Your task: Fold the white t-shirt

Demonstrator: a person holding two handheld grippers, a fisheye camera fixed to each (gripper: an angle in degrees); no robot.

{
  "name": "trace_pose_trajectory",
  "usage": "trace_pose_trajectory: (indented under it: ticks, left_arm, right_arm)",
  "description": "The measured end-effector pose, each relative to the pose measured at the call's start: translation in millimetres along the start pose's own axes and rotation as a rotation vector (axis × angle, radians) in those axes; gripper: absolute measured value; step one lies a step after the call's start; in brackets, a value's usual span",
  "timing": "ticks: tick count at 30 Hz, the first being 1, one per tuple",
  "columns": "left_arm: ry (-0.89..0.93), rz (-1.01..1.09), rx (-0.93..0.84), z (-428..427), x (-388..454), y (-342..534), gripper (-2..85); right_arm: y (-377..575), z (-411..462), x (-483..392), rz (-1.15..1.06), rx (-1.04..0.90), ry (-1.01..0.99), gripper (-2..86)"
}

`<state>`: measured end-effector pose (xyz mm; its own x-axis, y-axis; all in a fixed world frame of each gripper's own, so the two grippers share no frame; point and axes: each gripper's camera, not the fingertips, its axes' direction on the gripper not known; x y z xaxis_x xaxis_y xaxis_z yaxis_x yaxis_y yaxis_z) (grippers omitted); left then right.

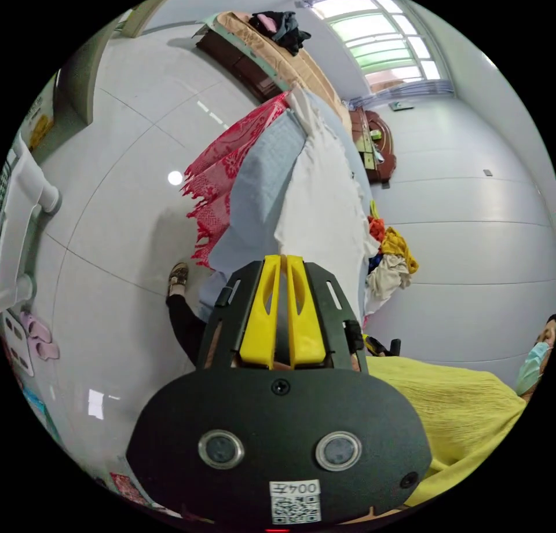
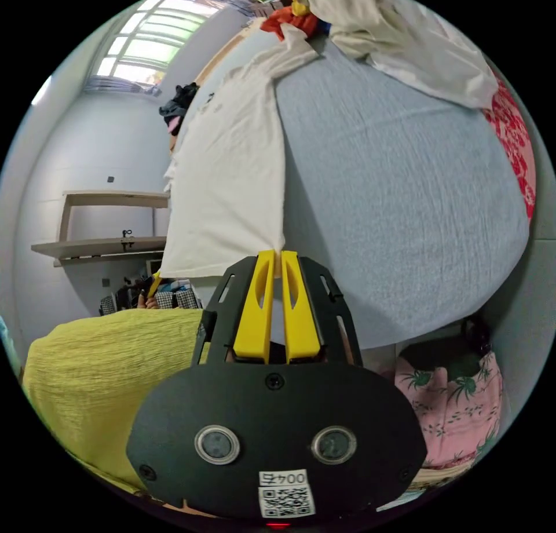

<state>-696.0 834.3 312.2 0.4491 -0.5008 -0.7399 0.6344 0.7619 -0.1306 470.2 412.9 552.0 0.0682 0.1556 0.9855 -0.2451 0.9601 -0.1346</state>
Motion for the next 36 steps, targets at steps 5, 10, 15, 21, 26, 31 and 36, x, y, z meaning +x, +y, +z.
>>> trace_pose_trajectory:
  ticks: [5, 10, 15, 21, 26, 31, 36]
  left_arm:
    - [-0.078, 0.01, -0.023, 38, 32, -23, 1.5]
    - [-0.141, 0.033, -0.056, 74, 66, -39, 1.5]
    - [-0.173, 0.001, -0.041, 115, 93, -52, 1.4]
    - [-0.296, -0.001, -0.023, 140, 135, -75, 1.2]
    - [-0.4, 0.129, 0.019, 153, 214, -116, 0.9]
    - [-0.423, 0.494, -0.11, 240, 351, -174, 0.8]
    - [-0.427, 0.784, -0.267, 362, 474, -215, 0.9]
  right_arm:
    - [-12, 35, 6, 0.046, -0.039, 0.022, 2.8]
    - [-21, 63, -2, 0.061, -0.038, 0.045, 3.2]
    - [-27, 76, -15, 0.071, -0.065, 0.09, 4.9]
    - [-44, 73, -57, 0.025, -0.081, 0.302, 10.8]
    - [-76, 85, -125, -0.15, -0.009, 0.346, 8.3]
    - [-114, 145, -179, -0.299, -0.068, 0.451, 3.8]
    - [-139, 186, -181, -0.25, -0.163, 0.543, 4.6]
